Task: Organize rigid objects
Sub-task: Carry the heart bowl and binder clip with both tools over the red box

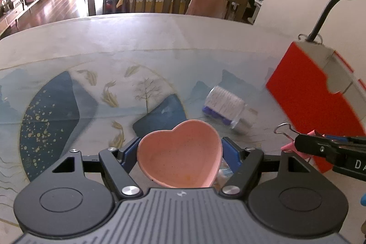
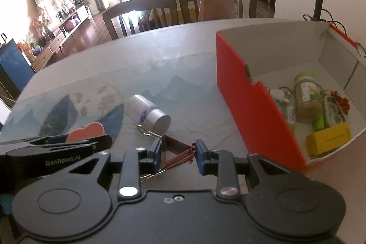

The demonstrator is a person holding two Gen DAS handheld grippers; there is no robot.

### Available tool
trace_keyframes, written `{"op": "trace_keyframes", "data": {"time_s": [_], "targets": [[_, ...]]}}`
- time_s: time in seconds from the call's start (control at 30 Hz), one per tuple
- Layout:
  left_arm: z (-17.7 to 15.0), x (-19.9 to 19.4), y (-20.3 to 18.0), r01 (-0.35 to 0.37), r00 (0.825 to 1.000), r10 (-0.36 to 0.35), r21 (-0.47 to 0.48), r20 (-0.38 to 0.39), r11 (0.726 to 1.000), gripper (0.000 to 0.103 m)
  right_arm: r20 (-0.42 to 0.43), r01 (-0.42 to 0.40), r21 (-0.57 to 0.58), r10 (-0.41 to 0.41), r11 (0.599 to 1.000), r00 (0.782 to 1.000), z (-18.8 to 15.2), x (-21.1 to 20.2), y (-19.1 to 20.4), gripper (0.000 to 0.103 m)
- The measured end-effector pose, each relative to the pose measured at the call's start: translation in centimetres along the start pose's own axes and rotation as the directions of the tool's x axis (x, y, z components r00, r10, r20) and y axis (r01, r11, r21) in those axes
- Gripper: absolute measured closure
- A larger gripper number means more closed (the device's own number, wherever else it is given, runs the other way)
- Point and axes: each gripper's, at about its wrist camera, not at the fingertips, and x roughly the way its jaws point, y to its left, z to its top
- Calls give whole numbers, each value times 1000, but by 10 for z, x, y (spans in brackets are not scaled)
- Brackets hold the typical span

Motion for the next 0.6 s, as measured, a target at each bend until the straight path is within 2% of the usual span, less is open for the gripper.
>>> {"op": "trace_keyframes", "data": {"time_s": [0.3, 0.6], "targets": [[23, -51, -23, 107, 994, -107, 18, 24, 994, 27, 55, -39, 24, 37, 999, 998, 19, -48, -9, 74], [50, -79, -66, 186, 981, -189, 61, 37, 981, 27, 136, -2, 47, -5, 999, 991, 44, -80, -53, 74]]}}
